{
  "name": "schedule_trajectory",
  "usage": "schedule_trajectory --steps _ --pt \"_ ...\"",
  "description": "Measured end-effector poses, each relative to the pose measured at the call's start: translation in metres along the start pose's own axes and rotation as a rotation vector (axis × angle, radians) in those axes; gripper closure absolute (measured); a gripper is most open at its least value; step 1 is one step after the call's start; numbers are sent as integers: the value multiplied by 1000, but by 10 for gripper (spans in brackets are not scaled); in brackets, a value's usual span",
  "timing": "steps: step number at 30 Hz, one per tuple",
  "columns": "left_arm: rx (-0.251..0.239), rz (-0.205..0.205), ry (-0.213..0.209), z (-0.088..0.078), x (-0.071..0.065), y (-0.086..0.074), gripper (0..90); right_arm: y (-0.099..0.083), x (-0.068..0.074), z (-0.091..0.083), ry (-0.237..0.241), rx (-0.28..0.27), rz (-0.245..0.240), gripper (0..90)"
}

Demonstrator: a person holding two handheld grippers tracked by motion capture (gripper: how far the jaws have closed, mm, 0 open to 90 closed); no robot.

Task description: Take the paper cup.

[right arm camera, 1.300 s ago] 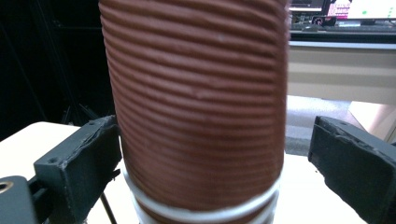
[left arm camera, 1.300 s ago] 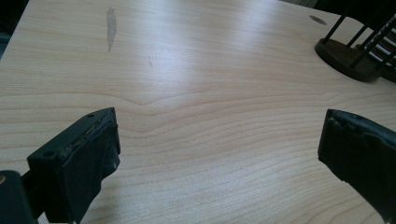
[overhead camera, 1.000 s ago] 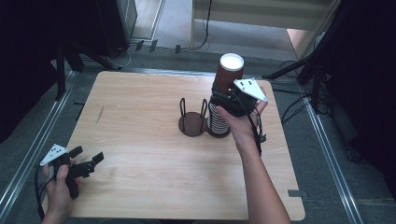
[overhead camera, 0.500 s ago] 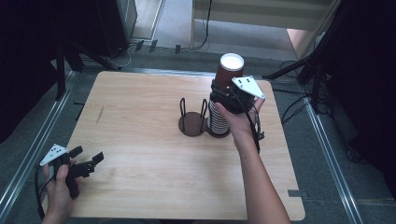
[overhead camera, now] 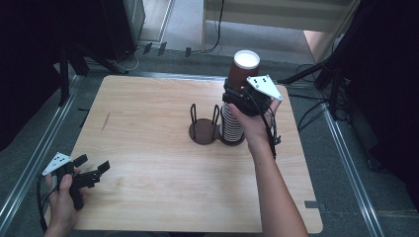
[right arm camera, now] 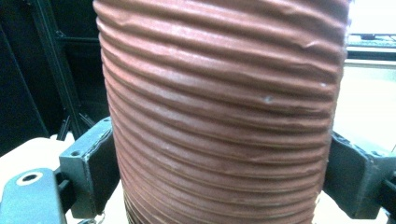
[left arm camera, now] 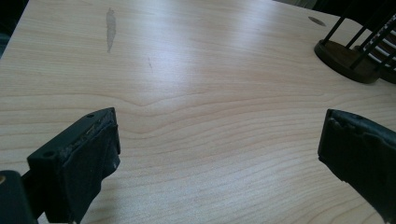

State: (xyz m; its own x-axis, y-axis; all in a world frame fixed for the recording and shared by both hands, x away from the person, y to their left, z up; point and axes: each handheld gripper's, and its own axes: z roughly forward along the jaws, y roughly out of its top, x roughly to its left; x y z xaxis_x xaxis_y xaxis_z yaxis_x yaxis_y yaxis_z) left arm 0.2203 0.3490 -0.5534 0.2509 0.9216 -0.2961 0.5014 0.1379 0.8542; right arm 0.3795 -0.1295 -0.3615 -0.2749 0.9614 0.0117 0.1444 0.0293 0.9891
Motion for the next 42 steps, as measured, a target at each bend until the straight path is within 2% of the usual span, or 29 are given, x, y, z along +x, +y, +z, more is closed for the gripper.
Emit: schedule_trajectory --steps 3,11,14,22,33,42 --pt "0 0 -1 0 0 0 0 4 1 -1 -2 -28 -12 114" --pt "1 3 -1 0 0 0 0 16 1 -2 10 -51 10 118" --pt "0 7 -4 0 0 0 0 21 1 -3 11 -44 20 119" --pt "1 9 -4 0 0 0 0 33 -1 -5 22 -87 30 122" --pt "-6 5 -9 1 0 0 0 48 -1 -9 41 -112 36 122" --pt "-7 1 -14 1 0 0 0 61 -3 -15 35 -129 32 122"
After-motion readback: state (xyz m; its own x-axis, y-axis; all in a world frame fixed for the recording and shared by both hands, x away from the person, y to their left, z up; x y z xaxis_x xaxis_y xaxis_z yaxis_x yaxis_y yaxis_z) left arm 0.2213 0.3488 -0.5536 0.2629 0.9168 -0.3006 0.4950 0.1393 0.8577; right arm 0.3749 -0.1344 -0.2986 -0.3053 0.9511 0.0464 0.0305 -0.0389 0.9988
